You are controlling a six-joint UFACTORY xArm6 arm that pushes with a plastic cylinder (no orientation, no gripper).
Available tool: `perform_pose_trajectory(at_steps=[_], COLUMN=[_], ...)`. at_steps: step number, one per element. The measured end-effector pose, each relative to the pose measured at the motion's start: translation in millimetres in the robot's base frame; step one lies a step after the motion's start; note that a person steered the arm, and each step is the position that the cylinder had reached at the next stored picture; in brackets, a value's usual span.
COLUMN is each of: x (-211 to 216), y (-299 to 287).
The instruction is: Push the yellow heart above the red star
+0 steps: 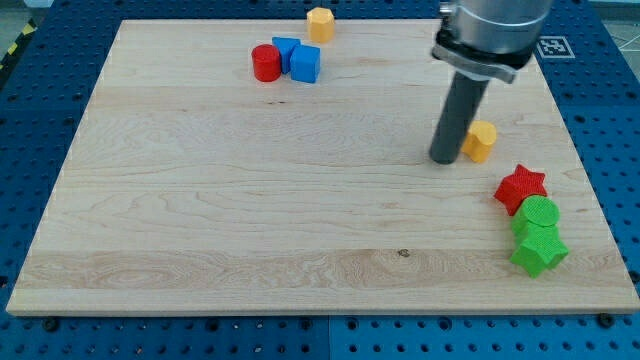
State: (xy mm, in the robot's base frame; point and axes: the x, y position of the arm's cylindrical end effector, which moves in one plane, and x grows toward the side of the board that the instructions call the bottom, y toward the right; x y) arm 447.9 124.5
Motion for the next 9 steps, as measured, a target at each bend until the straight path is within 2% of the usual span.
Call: perform_pose_trajectory(at_steps=[1, 2, 3, 6, 9], x=[-41.4, -78.3, -87.9, -80.6, -45.9], y=[-23.9, -22.3, -10.0, 53.4, 54.0])
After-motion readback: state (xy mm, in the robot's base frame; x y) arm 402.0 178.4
